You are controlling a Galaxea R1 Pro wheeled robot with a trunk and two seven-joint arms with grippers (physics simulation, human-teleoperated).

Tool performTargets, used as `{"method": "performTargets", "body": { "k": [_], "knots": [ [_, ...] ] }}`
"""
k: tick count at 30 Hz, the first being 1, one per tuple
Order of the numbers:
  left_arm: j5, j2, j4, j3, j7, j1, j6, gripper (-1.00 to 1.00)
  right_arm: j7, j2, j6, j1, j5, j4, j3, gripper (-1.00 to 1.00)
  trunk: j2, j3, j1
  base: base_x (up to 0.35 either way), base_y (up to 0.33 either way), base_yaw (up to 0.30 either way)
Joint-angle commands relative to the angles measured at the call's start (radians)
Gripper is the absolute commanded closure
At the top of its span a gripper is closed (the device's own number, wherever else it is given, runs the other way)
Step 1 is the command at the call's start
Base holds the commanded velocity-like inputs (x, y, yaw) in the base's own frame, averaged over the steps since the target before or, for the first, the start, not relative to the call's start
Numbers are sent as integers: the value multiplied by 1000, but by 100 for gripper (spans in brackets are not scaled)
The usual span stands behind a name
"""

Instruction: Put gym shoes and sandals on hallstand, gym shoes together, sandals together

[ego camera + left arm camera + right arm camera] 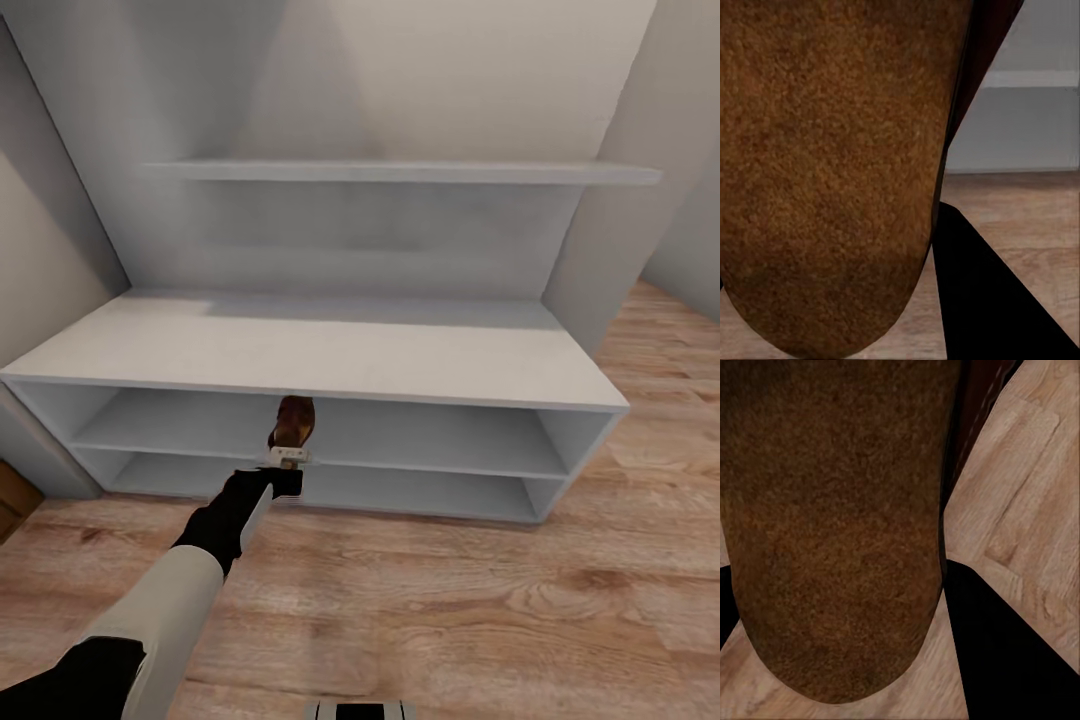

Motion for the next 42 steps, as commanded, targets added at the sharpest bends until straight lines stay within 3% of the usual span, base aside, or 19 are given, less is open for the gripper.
{"method": "performTargets", "body": {
  "k": [1,42],
  "knots": [
    [-8,0,-2,-1,-4,0,6,100,7,0,5,-1,8,-1,-2,100,0,-1,0,333,11,0],
    [-8,0,-5,-1,-3,0,6,100,6,0,5,-1,8,-1,-2,100,0,-1,0,164,5,0]
  ]
}}
